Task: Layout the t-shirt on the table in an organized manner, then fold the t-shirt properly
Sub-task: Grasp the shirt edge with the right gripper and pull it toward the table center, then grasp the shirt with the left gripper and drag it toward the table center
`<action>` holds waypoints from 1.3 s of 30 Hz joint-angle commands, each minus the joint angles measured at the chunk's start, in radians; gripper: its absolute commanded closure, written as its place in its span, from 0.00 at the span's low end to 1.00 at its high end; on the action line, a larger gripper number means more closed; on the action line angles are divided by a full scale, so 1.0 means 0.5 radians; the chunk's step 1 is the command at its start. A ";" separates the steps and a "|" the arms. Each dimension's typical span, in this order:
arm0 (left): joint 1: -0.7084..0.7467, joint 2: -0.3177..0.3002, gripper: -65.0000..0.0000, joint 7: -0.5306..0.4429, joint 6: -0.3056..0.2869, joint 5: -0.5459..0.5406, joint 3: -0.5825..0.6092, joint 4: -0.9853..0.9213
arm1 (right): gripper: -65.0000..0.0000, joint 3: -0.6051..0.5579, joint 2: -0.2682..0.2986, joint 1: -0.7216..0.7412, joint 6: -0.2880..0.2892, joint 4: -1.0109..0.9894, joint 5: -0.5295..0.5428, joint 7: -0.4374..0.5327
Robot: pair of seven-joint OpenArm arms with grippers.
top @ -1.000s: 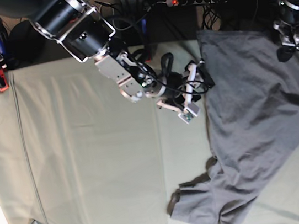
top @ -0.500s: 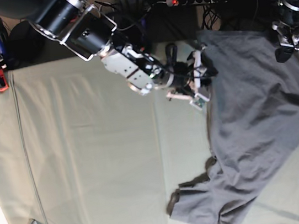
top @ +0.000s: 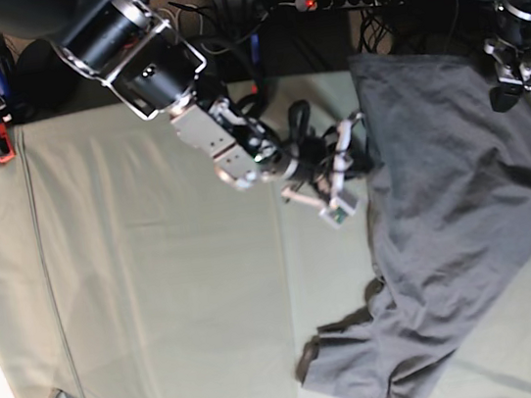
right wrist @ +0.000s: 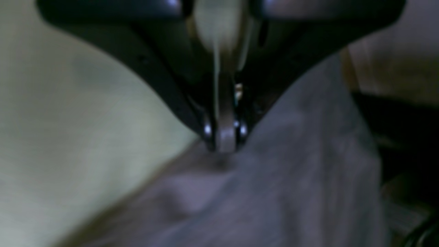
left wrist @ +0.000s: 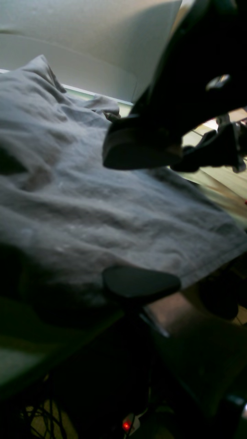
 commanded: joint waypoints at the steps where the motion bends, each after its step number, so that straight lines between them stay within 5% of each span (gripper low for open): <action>1: 0.001 -0.030 0.34 0.001 -0.015 -0.057 -0.008 0.039 | 1.00 0.043 -0.027 0.030 -0.001 0.095 0.021 0.049; 11: 0.001 0.007 0.34 0.004 -0.009 -0.053 0.029 0.125 | 0.98 0.439 0.184 -0.197 -0.001 0.745 0.017 -0.144; 20: -0.272 0.157 0.34 -0.018 0.004 0.088 0.593 0.220 | 0.73 0.463 0.488 -0.271 -0.001 0.871 0.017 -0.261; 24: -0.484 0.286 0.34 -0.018 0.007 0.508 0.774 0.247 | 0.67 0.512 0.654 -0.363 -0.001 0.994 0.017 -0.264; 28: -0.610 0.412 0.34 -0.018 0.022 1.100 0.906 0.404 | 0.65 0.767 0.700 -0.464 -0.001 1.083 0.017 -0.264; 33: -0.748 0.562 0.34 -0.021 0.283 1.720 0.955 0.511 | 0.65 1.089 0.737 -0.520 -0.001 1.098 0.017 -0.273; 39: -0.944 0.572 0.34 -0.024 0.467 2.141 1.186 0.210 | 0.65 1.316 0.740 -0.615 -0.001 1.101 0.017 -0.273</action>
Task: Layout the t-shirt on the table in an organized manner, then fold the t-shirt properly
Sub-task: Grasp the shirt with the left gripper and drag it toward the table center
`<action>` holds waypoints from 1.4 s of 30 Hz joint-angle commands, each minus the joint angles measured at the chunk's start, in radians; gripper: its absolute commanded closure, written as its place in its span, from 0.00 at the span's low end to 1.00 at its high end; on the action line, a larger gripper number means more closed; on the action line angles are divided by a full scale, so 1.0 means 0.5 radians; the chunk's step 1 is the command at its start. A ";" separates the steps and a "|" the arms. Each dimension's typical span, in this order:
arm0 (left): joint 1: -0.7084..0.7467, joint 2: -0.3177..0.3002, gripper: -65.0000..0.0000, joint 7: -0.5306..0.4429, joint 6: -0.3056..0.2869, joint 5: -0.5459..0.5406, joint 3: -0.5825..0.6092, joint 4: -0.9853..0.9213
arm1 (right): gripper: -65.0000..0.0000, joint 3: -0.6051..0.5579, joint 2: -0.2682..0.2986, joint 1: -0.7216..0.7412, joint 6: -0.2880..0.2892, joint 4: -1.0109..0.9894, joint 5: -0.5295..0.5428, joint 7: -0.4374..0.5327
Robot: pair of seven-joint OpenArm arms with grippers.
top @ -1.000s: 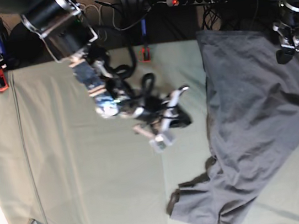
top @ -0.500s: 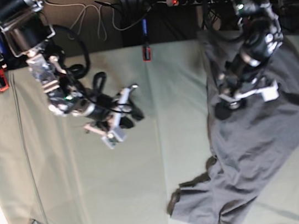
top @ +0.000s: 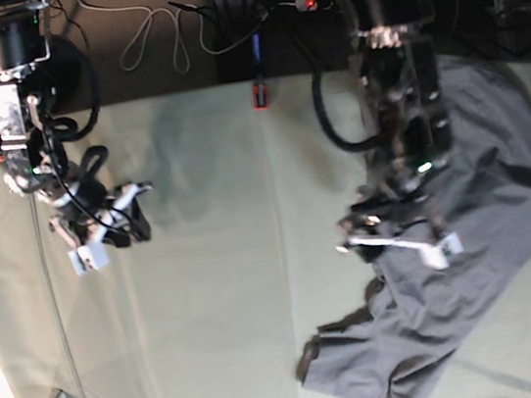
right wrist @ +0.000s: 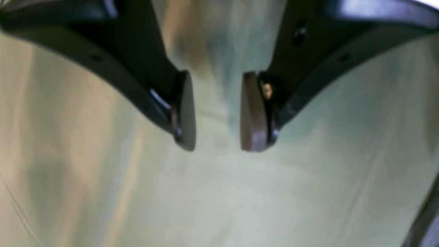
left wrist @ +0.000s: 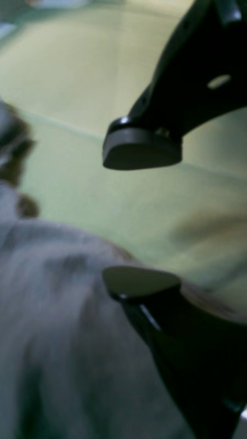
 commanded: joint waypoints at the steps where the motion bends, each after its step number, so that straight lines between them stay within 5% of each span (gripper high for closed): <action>1: -0.039 0.005 0.34 -0.028 0.054 0.052 0.041 -0.017 | 0.65 0.022 0.017 0.008 -0.001 0.038 0.024 0.051; 7: -0.085 0.002 0.34 -0.402 0.223 0.439 0.222 -0.272 | 0.65 0.065 0.017 -0.017 -0.001 0.028 0.021 0.051; 12: -0.140 0.002 0.34 -0.464 0.229 0.611 0.216 -0.382 | 0.65 0.065 0.017 -0.060 -0.001 0.031 0.021 0.051; 23: -0.318 -0.065 0.35 -0.470 0.220 0.543 0.231 -0.861 | 0.66 0.062 0.010 -0.069 -0.001 0.025 0.021 0.054; 25: -0.333 -0.062 0.42 -0.470 0.217 0.558 0.234 -0.883 | 0.66 0.062 0.010 -0.069 -0.001 0.025 0.021 0.054; 29: -0.358 -0.087 1.00 -0.473 0.217 0.546 0.357 -0.956 | 0.66 0.062 0.007 -0.069 -0.001 0.025 0.021 0.054; 34: -0.309 -0.096 1.00 -0.458 0.217 0.549 0.381 -0.751 | 0.66 0.062 0.010 -0.057 -0.001 0.031 0.021 0.054; 39: 0.013 -0.231 1.00 -0.470 0.196 0.534 0.430 -0.042 | 0.66 0.056 0.004 -0.035 -0.001 0.038 0.021 0.060; 42: 0.115 -0.271 1.00 -0.470 0.005 0.466 0.572 0.247 | 0.66 0.056 -0.042 0.023 -0.001 0.022 0.021 0.054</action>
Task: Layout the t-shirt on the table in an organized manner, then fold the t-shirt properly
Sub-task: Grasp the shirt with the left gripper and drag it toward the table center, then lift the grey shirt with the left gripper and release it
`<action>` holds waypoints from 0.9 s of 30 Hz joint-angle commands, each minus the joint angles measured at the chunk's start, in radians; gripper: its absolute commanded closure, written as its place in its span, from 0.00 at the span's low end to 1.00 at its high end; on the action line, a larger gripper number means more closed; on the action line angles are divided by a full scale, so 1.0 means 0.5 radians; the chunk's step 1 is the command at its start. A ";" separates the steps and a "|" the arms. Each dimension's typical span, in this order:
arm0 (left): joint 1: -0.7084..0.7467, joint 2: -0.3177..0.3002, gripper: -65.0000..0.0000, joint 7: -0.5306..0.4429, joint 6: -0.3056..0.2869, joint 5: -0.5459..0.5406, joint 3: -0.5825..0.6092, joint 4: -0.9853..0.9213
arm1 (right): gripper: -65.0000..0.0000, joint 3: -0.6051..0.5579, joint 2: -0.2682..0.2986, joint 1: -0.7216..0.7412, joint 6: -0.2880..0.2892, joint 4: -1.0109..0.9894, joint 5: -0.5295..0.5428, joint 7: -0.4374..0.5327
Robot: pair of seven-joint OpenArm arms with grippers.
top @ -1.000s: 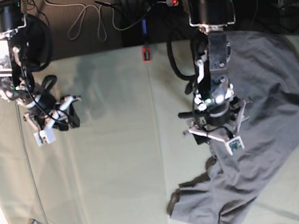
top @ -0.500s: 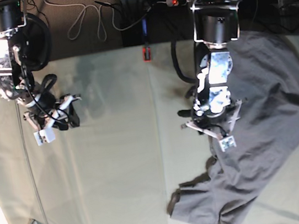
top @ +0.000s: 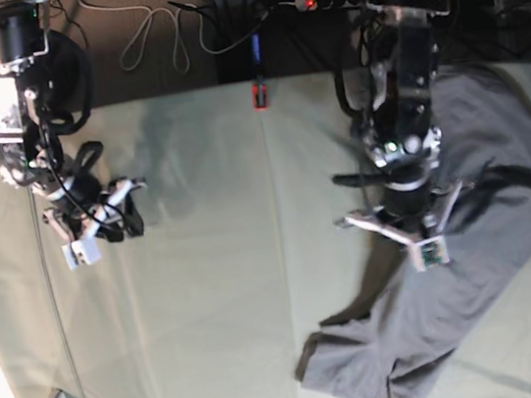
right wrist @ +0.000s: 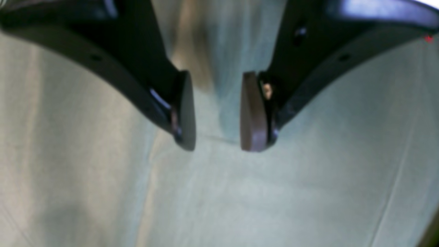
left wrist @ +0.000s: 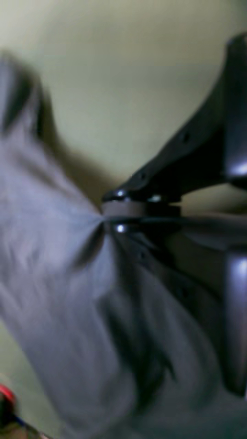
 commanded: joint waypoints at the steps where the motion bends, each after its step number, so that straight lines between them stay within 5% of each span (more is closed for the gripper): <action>1: -0.032 0.034 1.00 -0.064 -0.073 -0.022 0.064 0.110 | 0.66 0.006 -0.015 0.038 -0.001 0.031 0.030 0.058; 5: -0.029 0.044 1.00 -0.064 -0.193 -0.019 0.347 0.223 | 0.66 0.006 -0.018 0.044 -0.001 0.031 0.030 0.061; 12: -0.063 0.019 1.00 -0.061 -0.199 -0.019 0.850 0.239 | 0.66 0.009 0.052 0.044 -0.001 0.034 0.027 0.064; 18: -0.059 -0.190 1.00 -0.061 -0.199 -0.025 1.215 0.242 | 0.66 0.150 0.095 0.028 -0.001 0.031 0.027 0.064; 23: 0.048 -0.444 1.00 -0.058 -0.190 -0.022 1.230 0.343 | 0.66 0.261 0.098 0.044 -0.001 0.043 0.027 0.064; 27: 0.198 -0.625 1.00 -0.058 -0.187 -0.031 1.010 0.447 | 0.65 0.258 0.095 0.047 -0.001 0.092 0.027 0.064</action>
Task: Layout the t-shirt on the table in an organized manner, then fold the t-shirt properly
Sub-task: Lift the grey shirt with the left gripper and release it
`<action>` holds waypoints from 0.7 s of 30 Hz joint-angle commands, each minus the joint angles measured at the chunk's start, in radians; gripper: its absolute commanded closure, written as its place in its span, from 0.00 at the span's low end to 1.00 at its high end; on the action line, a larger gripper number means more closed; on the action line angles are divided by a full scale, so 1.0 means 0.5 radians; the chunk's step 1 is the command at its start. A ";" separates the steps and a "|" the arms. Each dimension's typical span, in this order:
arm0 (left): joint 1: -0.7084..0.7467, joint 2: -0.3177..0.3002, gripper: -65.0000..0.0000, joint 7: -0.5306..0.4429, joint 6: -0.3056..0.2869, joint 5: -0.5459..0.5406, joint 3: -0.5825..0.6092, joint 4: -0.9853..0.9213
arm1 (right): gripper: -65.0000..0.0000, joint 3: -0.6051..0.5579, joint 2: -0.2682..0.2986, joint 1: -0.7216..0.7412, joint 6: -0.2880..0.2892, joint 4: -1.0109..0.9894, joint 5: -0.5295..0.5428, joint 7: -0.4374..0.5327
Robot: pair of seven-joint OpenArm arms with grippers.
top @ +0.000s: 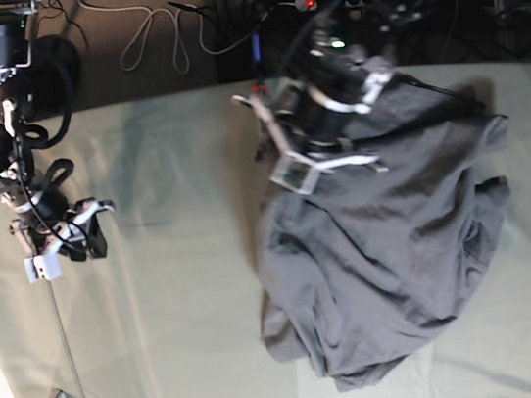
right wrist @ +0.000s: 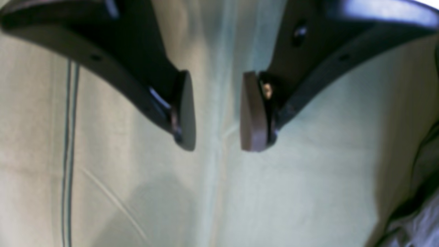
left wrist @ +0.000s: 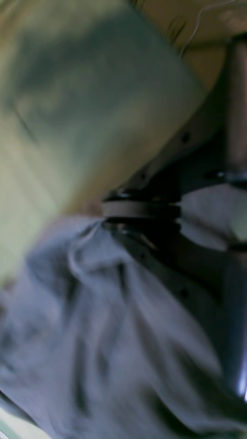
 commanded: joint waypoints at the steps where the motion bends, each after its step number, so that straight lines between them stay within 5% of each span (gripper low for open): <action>1: 0.009 -0.003 1.00 -0.052 0.010 0.013 -0.080 0.049 | 0.65 0.005 0.002 0.032 -0.001 0.058 0.028 0.056; 9: 0.307 -0.006 1.00 -0.052 -0.002 0.019 -0.835 0.138 | 0.65 -0.004 -0.179 0.099 -0.001 0.070 0.028 0.047; 16: 0.427 0.003 1.00 -0.018 -0.002 0.016 -1.215 0.147 | 0.65 -0.237 -0.185 0.102 -0.001 0.070 0.028 0.053; 21: 0.436 0.006 0.80 0.264 -0.002 0.016 -1.243 0.227 | 0.65 -0.339 -0.185 0.102 -0.001 0.070 0.028 0.056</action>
